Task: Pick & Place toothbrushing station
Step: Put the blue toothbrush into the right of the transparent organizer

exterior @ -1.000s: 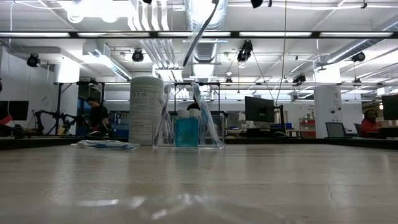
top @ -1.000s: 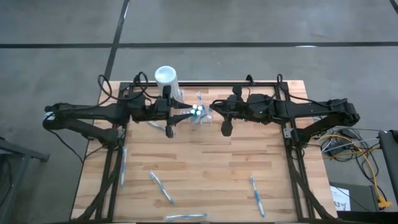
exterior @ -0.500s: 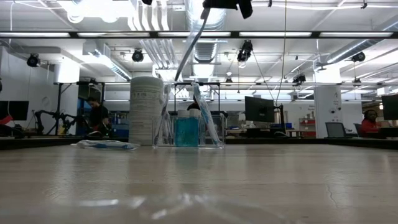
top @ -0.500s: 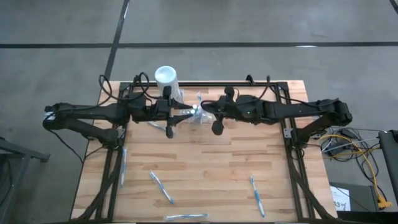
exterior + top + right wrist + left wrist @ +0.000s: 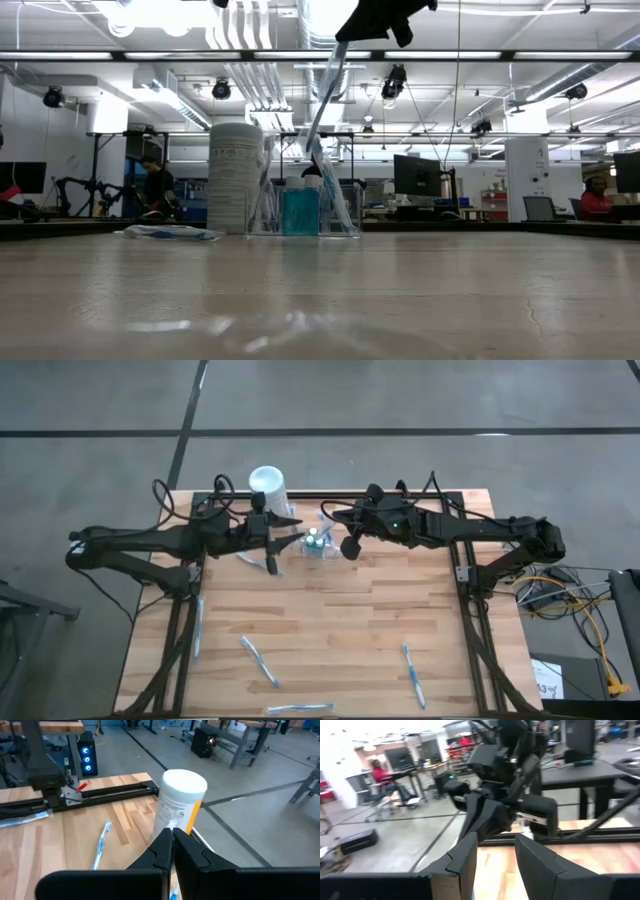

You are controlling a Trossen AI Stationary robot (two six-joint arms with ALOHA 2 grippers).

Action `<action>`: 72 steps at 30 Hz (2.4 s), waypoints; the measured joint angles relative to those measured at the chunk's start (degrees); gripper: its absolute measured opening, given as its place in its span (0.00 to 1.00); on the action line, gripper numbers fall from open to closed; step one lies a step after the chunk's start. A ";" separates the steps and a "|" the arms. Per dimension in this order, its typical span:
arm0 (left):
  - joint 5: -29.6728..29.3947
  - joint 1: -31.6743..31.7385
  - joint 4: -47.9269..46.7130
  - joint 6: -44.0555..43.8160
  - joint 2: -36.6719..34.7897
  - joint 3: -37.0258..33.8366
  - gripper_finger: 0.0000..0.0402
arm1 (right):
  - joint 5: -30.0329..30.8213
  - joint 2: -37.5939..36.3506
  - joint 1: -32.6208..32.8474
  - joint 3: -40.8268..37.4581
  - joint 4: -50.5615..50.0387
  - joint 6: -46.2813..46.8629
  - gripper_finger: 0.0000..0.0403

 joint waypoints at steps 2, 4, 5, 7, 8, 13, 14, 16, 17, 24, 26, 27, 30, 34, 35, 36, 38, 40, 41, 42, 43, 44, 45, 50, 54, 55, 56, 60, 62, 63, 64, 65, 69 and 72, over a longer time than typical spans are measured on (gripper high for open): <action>-1.57 0.02 -0.80 0.07 -0.44 0.00 0.34 | -0.01 0.00 -0.13 0.00 0.50 -0.07 0.02; -3.30 0.02 -1.53 0.64 -0.78 0.00 0.34 | -0.31 -0.02 -0.11 0.00 0.43 -1.31 0.02; -4.34 0.02 -1.94 1.27 -0.88 0.00 0.34 | -0.31 -0.02 -0.09 0.00 0.05 -2.27 0.02; -6.19 0.02 -2.31 2.02 -1.09 0.00 0.34 | 0.85 -0.06 -0.03 0.02 -1.14 -3.36 0.02; -6.76 0.02 -2.41 2.05 -1.17 0.00 0.34 | 1.40 -0.11 -0.04 0.31 -2.88 -3.34 0.02; -7.22 0.07 -2.66 2.08 -1.21 0.00 0.34 | 2.66 0.25 -0.11 5.17 -14.52 -1.23 0.02; -7.22 0.07 -2.69 2.09 -1.21 0.00 0.34 | 2.66 0.50 -0.14 5.80 -15.96 -1.15 0.02; -7.22 0.12 -2.67 2.16 -1.21 0.00 0.34 | 2.62 1.21 -0.15 6.63 -16.53 -0.98 0.02; -7.18 0.13 -2.69 2.19 -1.21 0.00 0.34 | 2.62 1.40 -0.16 6.87 -16.43 -0.57 0.02; -7.20 0.35 -3.63 2.16 -1.21 0.00 0.34 | 2.48 4.86 -0.76 6.72 -16.82 1.03 0.02; -7.18 0.35 -3.85 2.16 -1.21 0.00 0.34 | 2.36 6.42 -0.80 6.43 -17.58 1.19 0.02; -7.20 0.35 -4.02 2.14 -1.21 0.00 0.34 | 2.36 7.03 -0.80 6.43 -17.72 1.24 0.02; -7.23 0.35 -4.49 2.13 -1.21 0.00 0.34 | 2.40 8.93 -1.03 6.43 -18.39 2.52 0.02; -7.35 0.35 -5.27 2.12 -1.21 0.00 0.34 | 2.40 10.60 -1.12 6.43 -17.76 3.45 0.02; -7.40 0.35 -5.31 2.10 -1.21 0.00 0.34 | 2.40 10.79 -1.08 6.43 -17.76 3.47 0.02; -7.42 0.35 -5.38 2.11 -1.21 0.00 0.34 | 2.38 10.95 -1.03 6.43 -17.76 3.57 0.02; -7.45 0.35 -5.44 2.12 -1.21 0.00 0.34 | 2.38 11.65 -1.03 6.40 -17.63 3.60 0.02; -7.53 0.35 -5.58 2.12 -1.21 0.00 0.34 | 2.38 12.38 -1.05 6.32 -17.82 4.12 0.02; -7.59 0.35 -5.60 2.12 -1.21 0.00 0.34 | 2.38 12.69 -1.09 6.32 -17.74 4.44 0.02; -7.68 0.35 -5.60 2.12 -1.21 0.00 0.34 | 2.36 12.82 -1.09 6.32 -18.00 4.77 0.02; -7.75 0.35 -5.62 2.12 -1.21 0.00 0.34 | 2.36 13.14 -1.09 6.26 -18.14 4.93 0.02; -7.82 0.35 -5.60 2.12 -1.21 0.00 0.34 | 2.36 13.57 -1.08 6.25 -18.05 4.97 0.02; -7.86 0.35 -5.60 2.10 -1.21 0.00 0.34 | 2.21 13.94 -1.07 6.24 -18.06 5.01 0.02; -7.92 0.35 -5.62 2.27 -1.21 0.00 0.34 | 0.78 15.17 -1.03 6.38 -17.19 4.96 0.02; -7.94 0.35 -5.60 2.27 -1.21 0.00 0.34 | 0.66 15.43 -1.01 6.52 -16.51 5.96 0.02; -7.93 0.35 -5.61 2.27 -1.21 0.00 0.34 | 0.61 15.43 -1.01 6.61 -16.46 5.95 0.02; -7.94 0.35 -5.60 2.27 -1.21 0.00 0.34 | 0.57 15.38 -1.03 6.61 -16.28 5.93 0.02; -7.94 0.35 -5.57 2.29 -1.21 0.00 0.34 | 0.26 15.15 -1.03 6.47 -14.94 5.70 0.02; -7.94 0.35 -5.57 2.29 -1.21 0.00 0.34 | 0.26 15.15 -1.05 6.47 -14.81 5.67 0.02; -7.94 0.35 -5.57 2.29 -1.21 0.00 0.34 | 0.26 15.13 -1.05 6.47 -14.81 5.70 0.02; -7.94 0.35 -5.57 2.32 -1.21 0.00 0.34 | 0.28 15.18 -1.03 6.47 -14.77 5.72 0.02; -7.94 0.35 -5.57 2.32 -1.21 0.00 0.34 | 0.28 15.30 -1.04 6.47 -14.71 5.72 0.02; -7.94 0.35 -5.57 2.34 -1.21 0.00 0.34 | 0.32 15.40 -1.03 6.47 -14.76 5.72 0.02; -7.94 0.35 -5.57 2.53 -1.21 0.00 0.34 | 0.17 15.35 -1.03 6.47 -14.74 5.32 0.02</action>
